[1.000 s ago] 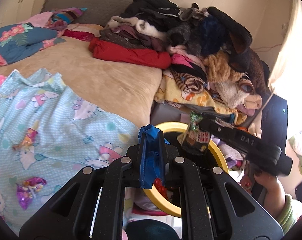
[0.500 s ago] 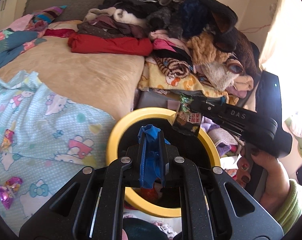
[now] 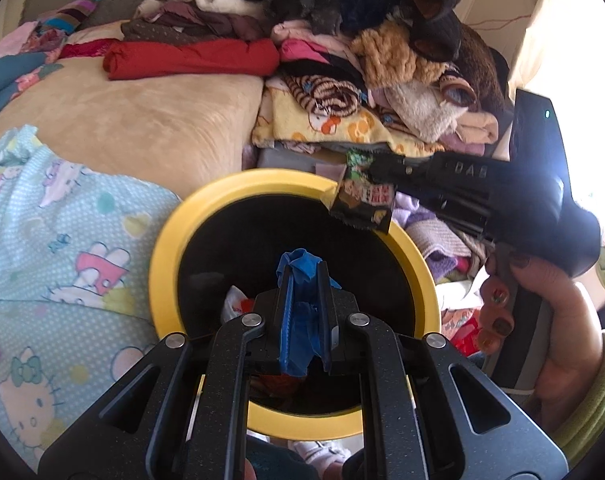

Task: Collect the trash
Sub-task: 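Open both grippers to drop the glove and snack pack into the bin, then move both grippers back over the purple and pink candy wrappers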

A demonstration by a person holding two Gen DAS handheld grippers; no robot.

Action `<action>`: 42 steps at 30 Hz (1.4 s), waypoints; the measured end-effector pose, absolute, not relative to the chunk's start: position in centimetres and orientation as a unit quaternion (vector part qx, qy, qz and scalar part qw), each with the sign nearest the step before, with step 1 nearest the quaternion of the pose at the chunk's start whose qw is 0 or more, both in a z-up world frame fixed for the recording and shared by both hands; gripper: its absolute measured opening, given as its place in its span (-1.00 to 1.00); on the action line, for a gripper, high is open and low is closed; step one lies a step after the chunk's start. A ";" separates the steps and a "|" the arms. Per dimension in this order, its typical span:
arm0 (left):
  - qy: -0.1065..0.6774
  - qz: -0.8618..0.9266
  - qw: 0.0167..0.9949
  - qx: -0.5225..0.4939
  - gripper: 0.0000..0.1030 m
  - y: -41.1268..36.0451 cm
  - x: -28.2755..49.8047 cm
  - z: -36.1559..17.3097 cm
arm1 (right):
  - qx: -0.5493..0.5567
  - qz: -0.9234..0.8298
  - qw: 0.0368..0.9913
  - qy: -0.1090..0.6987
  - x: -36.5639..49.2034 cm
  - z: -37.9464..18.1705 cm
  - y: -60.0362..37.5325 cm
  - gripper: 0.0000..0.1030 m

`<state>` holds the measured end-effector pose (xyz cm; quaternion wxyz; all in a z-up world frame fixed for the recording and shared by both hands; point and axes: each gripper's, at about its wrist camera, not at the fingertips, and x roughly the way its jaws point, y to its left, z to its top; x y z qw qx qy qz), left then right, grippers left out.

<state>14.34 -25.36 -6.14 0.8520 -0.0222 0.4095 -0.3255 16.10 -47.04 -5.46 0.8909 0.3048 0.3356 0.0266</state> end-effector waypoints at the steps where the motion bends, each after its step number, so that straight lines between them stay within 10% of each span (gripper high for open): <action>1: 0.413 -0.327 0.849 -0.022 -0.88 -25.5 14.3 -6.5 | 0.305 0.026 0.891 0.336 16.1 -5.4 -47.1 -0.81; 6: 0.429 -0.332 0.840 -0.018 -0.86 -26.1 14.4 -8.1 | 0.306 0.027 0.888 0.342 16.3 -5.7 -47.1 -0.77; 14: 0.413 -0.305 0.858 -0.005 0.56 -25.3 14.4 -8.4 | 0.308 0.022 0.886 0.347 16.3 -6.0 -46.8 -0.16; 17: 0.396 -0.285 0.873 -0.011 0.78 -24.0 14.5 -7.8 | 0.306 0.029 0.890 0.338 16.3 -5.5 -46.4 0.05; 42: 0.347 -0.168 0.920 -0.072 0.78 -13.6 16.5 -4.5 | 0.218 0.124 0.910 0.329 17.4 -3.1 -37.7 0.39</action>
